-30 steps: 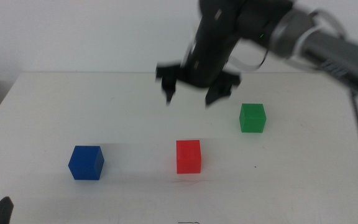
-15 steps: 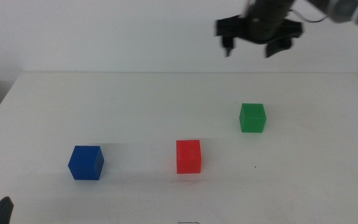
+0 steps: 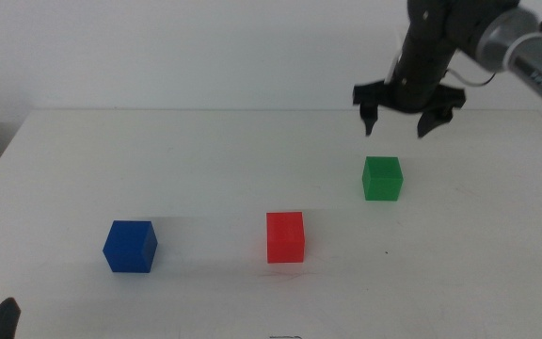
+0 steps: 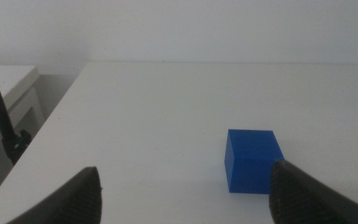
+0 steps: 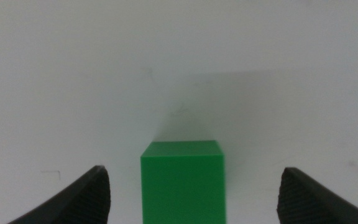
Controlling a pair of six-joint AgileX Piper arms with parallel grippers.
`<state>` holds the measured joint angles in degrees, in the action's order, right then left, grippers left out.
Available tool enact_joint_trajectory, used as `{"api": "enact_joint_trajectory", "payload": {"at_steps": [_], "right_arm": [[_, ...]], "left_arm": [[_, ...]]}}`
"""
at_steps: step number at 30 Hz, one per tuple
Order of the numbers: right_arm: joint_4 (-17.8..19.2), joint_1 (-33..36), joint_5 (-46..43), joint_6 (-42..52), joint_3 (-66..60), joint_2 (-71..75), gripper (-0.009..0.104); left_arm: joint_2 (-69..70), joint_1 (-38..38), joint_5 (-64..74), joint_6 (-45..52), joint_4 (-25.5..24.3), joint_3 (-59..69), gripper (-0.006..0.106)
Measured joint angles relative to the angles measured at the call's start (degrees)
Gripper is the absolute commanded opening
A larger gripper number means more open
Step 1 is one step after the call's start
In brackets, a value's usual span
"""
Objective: Stack red cubes first, then green, then blue cubes in a specific spot.
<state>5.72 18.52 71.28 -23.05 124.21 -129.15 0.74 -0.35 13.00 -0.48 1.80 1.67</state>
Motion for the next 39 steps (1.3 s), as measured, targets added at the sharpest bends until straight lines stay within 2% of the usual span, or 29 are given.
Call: {"api": "enact_joint_trajectory", "payload": {"at_steps": [6,21,23,24,38,39], "right_arm": [[-2.07,0.0,-0.06,1.22,0.0,-3.01,0.084],[-2.76,0.0,-0.4,1.5,0.0,-6.76,0.084],[-2.89,0.0,-0.45,1.5,0.0,-6.87,0.078],[-2.89,0.0,-0.45,1.57,0.0,-6.92,0.068],[-4.46,0.0,-0.45,1.96,0.0,-7.65,0.065],[-4.62,0.0,-0.45,1.96,0.0,-7.65,0.061]], "left_arm": [[0.0,0.0,0.0,0.0,0.0,0.0,0.09],[0.0,0.0,0.0,0.0,0.0,0.0,0.09],[0.0,0.0,0.0,0.0,0.0,0.0,0.09],[0.0,0.0,0.0,0.0,0.0,0.0,0.09],[0.0,0.0,0.0,0.0,0.0,0.0,0.09],[0.0,0.0,0.0,0.0,0.0,0.0,0.09]]}}
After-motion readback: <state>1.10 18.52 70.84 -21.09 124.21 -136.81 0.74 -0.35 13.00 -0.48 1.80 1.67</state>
